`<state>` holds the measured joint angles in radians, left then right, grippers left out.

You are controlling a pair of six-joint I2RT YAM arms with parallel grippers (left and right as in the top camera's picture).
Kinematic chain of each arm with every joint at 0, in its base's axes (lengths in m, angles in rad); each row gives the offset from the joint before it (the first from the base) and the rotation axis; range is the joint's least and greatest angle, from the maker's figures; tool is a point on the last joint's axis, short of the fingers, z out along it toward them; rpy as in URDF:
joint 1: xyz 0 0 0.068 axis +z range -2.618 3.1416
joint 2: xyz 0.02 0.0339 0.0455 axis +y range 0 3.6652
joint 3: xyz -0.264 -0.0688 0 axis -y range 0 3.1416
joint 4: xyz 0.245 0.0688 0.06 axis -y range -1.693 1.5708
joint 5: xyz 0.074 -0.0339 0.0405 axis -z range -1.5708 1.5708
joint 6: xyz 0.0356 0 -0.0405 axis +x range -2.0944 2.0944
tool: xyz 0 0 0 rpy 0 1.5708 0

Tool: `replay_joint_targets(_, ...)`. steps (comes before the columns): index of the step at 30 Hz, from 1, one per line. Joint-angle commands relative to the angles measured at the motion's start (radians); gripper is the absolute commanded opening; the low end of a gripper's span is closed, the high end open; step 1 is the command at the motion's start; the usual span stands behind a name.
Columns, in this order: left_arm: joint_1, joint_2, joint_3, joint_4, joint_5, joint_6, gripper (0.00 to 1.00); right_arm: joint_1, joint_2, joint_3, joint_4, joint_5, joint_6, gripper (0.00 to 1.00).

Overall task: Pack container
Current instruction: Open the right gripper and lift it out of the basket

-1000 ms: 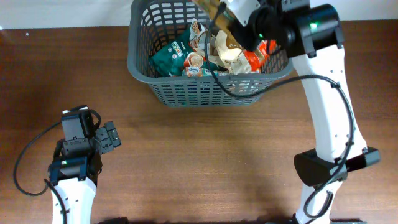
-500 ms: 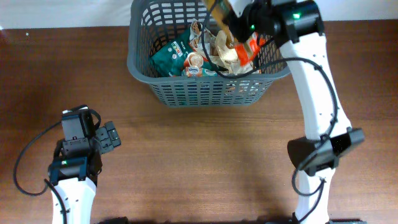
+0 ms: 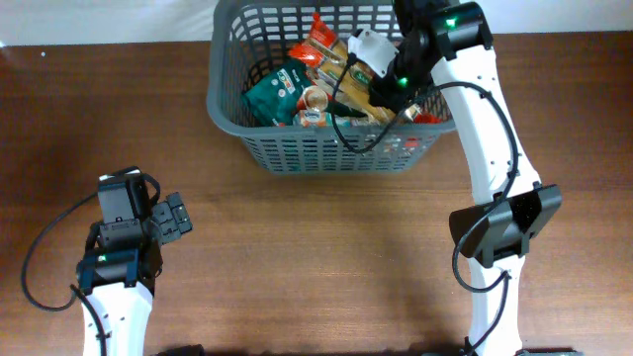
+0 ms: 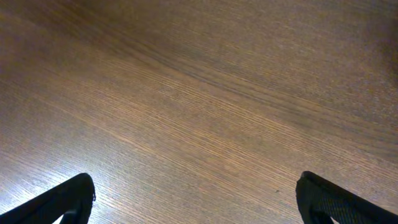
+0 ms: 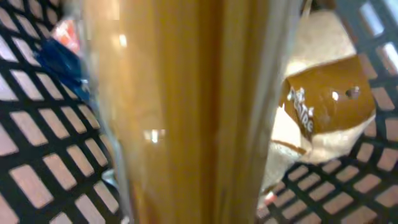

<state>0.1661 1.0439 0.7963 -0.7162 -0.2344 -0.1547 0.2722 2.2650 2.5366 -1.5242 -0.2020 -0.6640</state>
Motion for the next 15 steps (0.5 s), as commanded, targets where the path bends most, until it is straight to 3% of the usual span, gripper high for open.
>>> replay_joint_targets(1, 0.007, 0.001, -0.005, 0.002, 0.011, -0.009, 0.99, -0.013, -0.052, 0.027, -0.017, 0.068, -0.008, 0.99)
replay_joint_targets(9, 0.007, 0.001, -0.005, 0.002, 0.011, -0.009, 0.99, -0.012, -0.052, 0.027, 0.006, 0.066, 0.024, 0.99)
replay_joint_targets(15, 0.007, -0.002, -0.005, 0.009, 0.010, -0.009, 0.99, -0.011, -0.058, 0.093, 0.084, 0.003, 0.166, 0.99)
